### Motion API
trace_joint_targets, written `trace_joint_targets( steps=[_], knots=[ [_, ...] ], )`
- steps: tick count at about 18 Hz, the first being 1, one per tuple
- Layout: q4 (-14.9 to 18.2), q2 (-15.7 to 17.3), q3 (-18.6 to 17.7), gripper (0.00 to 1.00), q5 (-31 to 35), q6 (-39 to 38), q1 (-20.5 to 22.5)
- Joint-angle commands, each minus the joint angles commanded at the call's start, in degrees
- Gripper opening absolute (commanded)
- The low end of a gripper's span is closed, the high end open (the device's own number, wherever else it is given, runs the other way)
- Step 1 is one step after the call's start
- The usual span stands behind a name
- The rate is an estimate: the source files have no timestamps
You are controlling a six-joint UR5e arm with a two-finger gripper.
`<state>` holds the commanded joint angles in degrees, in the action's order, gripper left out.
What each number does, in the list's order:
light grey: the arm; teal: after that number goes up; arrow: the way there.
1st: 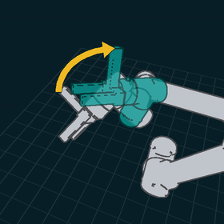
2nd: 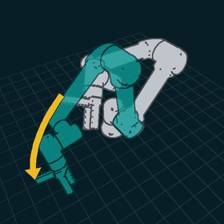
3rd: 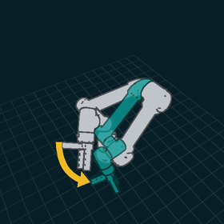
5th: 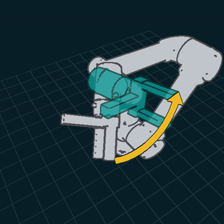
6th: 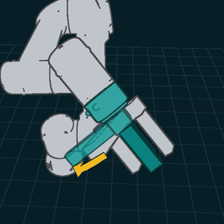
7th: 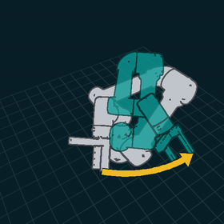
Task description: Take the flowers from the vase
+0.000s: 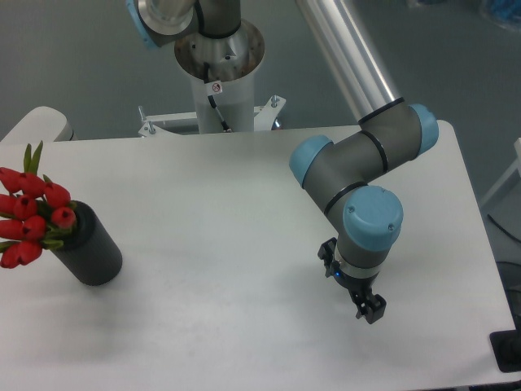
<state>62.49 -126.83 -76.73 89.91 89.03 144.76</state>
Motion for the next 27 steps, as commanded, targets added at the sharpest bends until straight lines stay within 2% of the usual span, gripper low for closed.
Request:
trace_joint_targets(
  steps=[8, 14, 19, 23, 27],
  knots=[
    [-0.09, 0.61, -1.40, 1.00, 0.18, -0.44, -0.53],
    [-2.99, 2.55, -5.01, 1.00, -0.70, -0.97, -0.70],
    [-2.55, 5.18, -8.08, 1.00, -5.61, -1.40, -2.02],
    [-2.46, 8.78, -12.21, 1.00, -15.53, -1.76, -1.85],
    [-2.46, 12.03, -16.08, 1.00, -21.86, -2.54, -2.02]
  ],
)
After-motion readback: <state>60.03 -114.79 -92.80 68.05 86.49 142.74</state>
